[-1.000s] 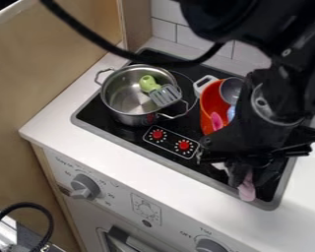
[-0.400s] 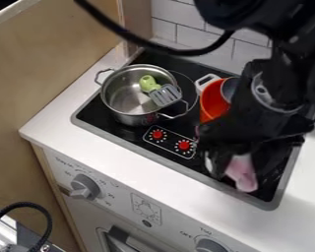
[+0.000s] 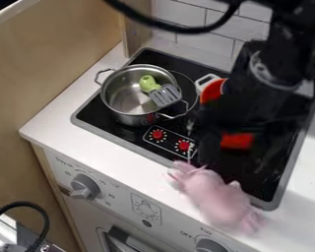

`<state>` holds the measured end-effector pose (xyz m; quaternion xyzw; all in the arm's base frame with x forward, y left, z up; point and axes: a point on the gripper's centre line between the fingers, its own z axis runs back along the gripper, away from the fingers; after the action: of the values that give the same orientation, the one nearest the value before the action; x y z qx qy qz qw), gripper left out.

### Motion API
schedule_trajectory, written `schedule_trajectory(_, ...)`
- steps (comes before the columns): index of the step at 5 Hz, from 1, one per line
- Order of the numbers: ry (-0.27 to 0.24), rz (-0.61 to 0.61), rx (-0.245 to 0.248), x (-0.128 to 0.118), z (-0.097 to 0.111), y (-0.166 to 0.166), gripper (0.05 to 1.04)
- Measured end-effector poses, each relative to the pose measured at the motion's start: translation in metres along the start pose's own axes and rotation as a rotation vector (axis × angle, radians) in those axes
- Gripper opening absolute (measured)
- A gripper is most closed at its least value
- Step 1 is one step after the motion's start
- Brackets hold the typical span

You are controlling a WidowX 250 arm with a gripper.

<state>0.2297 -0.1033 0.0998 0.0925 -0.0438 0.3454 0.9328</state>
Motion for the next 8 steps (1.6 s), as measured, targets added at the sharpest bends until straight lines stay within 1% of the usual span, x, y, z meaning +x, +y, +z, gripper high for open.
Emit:
schedule_trajectory(1,0.015,-0.020,0.026,0.011,0.010,0.006,1.001)
schedule_trajectory(2,0.025,-0.050,0.007,0.025,0.020,0.018,1.001)
schedule_trajectory(3,0.036,-0.108,0.010,0.046,0.021,0.034,1.001)
schedule_trajectory(4,0.030,-0.151,-0.015,0.068,0.018,0.048,1.001)
schedule_trajectory(5,0.027,-0.169,-0.037,0.084,0.011,0.058,1.001)
schedule_trajectory(6,0.032,-0.180,-0.041,0.094,0.010,0.067,1.001)
schedule_trajectory(7,0.024,-0.187,-0.054,0.107,0.009,0.076,1.001)
schedule_trajectory(8,0.025,-0.178,-0.074,0.111,0.007,0.078,1.001)
